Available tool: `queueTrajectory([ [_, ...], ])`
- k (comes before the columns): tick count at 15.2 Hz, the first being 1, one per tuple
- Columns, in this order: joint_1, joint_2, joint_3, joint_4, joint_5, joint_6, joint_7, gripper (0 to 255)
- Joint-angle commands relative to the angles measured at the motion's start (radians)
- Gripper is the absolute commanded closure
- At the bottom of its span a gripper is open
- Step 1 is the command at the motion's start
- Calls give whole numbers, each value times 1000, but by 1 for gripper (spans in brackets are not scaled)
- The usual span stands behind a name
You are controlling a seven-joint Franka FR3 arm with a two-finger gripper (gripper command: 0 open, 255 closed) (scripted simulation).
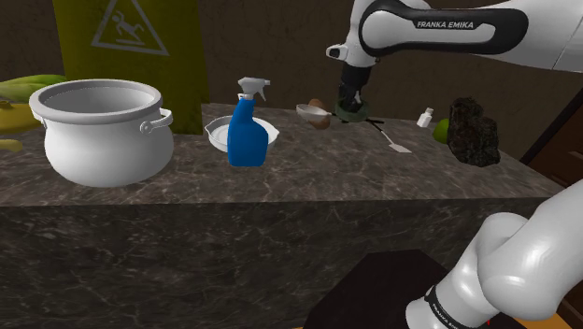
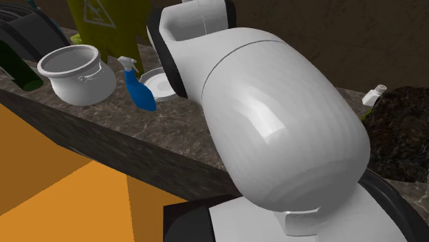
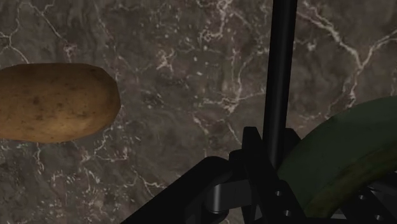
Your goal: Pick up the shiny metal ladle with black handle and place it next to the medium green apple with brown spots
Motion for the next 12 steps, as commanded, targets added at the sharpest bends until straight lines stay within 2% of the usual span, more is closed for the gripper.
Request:
queueTrajectory([
  [1, 0, -1, 1, 27, 1, -28, -4, 255],
  [9, 2, 20, 3, 153, 5, -132, -19, 255],
  [12, -28, 14, -41, 146, -2, -119, -91, 255],
])
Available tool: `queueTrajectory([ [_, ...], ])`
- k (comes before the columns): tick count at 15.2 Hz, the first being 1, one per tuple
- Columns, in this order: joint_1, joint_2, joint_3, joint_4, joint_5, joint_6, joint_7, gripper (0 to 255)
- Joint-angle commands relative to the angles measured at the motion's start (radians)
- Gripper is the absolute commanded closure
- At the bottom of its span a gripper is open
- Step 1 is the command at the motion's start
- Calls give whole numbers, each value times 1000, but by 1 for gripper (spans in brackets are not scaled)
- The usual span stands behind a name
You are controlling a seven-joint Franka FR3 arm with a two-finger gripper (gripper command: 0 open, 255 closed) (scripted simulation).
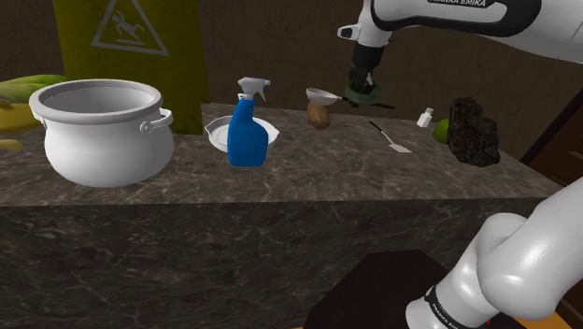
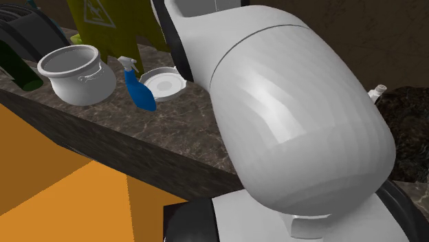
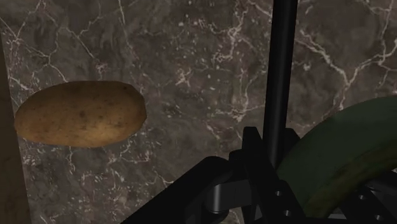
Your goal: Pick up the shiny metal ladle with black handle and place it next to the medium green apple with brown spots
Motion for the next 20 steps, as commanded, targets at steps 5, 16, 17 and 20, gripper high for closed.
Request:
queueTrajectory([
  [5, -59, 9, -90, 18, -9, 16, -148, 255],
  [16, -175, 139, -263, 152, 37, 47, -440, 255],
  [17, -187, 158, -279, 173, 48, 48, -469, 255],
  [20, -230, 226, -323, 243, 87, 47, -556, 255],
])
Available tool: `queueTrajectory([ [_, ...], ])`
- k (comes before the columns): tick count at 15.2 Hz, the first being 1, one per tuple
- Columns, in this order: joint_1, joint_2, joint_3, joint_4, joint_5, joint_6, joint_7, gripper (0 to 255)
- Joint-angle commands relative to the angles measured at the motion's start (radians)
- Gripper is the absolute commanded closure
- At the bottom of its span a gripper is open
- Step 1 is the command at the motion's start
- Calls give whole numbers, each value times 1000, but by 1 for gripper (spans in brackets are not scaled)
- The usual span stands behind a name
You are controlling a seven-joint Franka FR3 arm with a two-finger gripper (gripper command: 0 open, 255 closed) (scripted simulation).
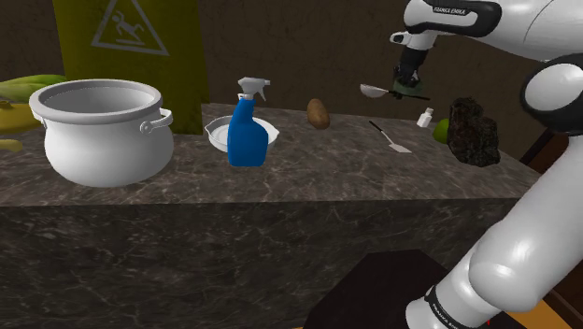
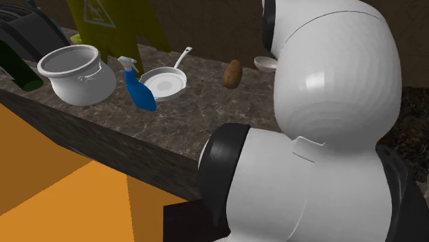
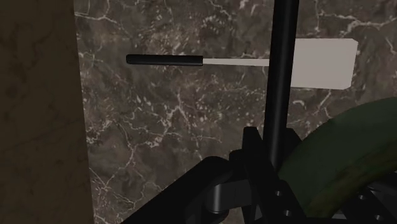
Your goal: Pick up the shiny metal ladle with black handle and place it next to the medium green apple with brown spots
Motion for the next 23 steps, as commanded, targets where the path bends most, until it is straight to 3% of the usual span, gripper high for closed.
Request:
queueTrajectory([
  [1, -29, 43, -27, 42, 27, 2, -57, 255],
  [5, -109, 160, -74, 171, 105, -17, -176, 255],
  [9, -221, 304, -101, 346, 202, -63, -287, 255],
  [13, -382, 488, -98, 613, 312, -155, -376, 255],
  [15, -508, 627, -76, 854, 381, -251, -400, 255],
  [18, -450, 562, -87, 689, 349, -157, -405, 255],
  [23, -394, 504, -98, 518, 321, -47, -406, 255],
])
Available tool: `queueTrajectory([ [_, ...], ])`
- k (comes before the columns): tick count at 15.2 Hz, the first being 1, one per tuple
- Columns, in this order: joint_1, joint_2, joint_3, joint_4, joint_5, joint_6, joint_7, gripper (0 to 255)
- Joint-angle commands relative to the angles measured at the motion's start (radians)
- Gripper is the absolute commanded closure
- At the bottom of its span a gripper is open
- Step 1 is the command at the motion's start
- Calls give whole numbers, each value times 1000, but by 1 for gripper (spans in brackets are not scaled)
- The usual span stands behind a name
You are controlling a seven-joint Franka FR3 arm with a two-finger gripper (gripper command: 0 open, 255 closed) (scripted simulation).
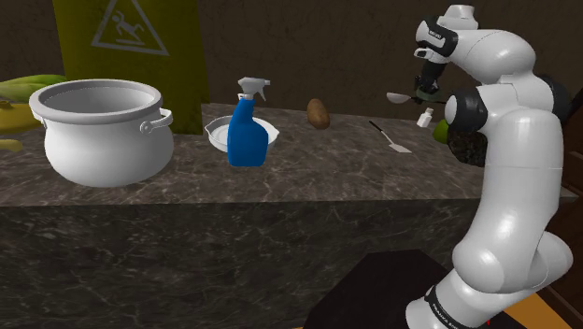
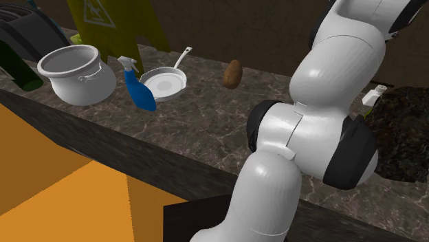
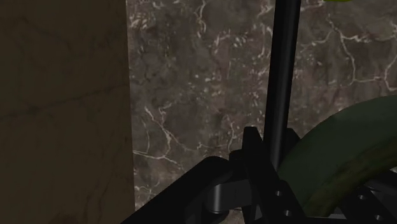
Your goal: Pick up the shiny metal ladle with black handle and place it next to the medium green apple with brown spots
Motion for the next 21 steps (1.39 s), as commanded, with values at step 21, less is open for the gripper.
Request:
queueTrajectory([
  [21, 92, -68, -3, -414, -31, 341, 3, 255],
])
